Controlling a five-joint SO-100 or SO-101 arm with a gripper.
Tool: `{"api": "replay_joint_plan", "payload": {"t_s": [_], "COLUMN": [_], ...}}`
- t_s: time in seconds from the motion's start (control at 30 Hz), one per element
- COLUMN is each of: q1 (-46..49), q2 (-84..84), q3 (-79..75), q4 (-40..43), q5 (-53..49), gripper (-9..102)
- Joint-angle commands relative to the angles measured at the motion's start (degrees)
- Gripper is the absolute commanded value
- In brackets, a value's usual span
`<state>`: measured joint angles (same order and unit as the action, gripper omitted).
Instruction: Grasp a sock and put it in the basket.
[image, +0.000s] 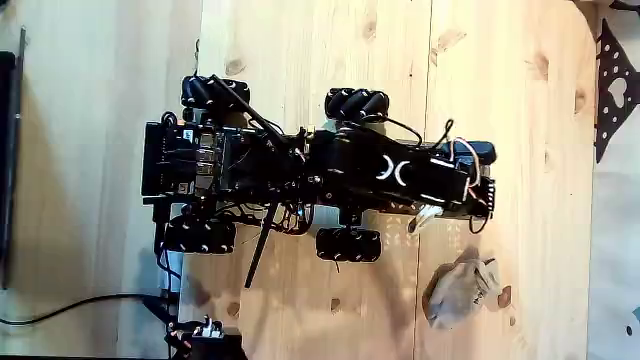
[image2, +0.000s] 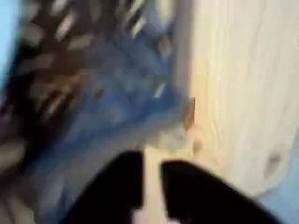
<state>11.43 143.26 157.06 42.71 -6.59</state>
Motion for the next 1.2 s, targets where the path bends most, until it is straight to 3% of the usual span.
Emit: {"api": "replay_joint_plan", "payload": {"t_s": [0.0, 0.2, 0.3, 0.43, 0.57, 1.07, 1.17], "q1": [-4.13, -12.04, -13.71, -13.71, -12.83, -5.89, -4.39], "q2": [-5.27, -1.49, 9.58, 27.25, 31.73, 34.10, 34.28], "q3": [-0.09, 6.06, 10.55, 12.74, 12.74, 12.74, 12.74], "q4": [-5.45, -7.21, -1.41, 13.18, 18.90, 22.06, 22.32], "q5": [5.36, 11.87, 12.30, 12.74, 11.25, 7.38, 2.72], "gripper": [1, 1, 1, 1, 1, 0, 0]}}
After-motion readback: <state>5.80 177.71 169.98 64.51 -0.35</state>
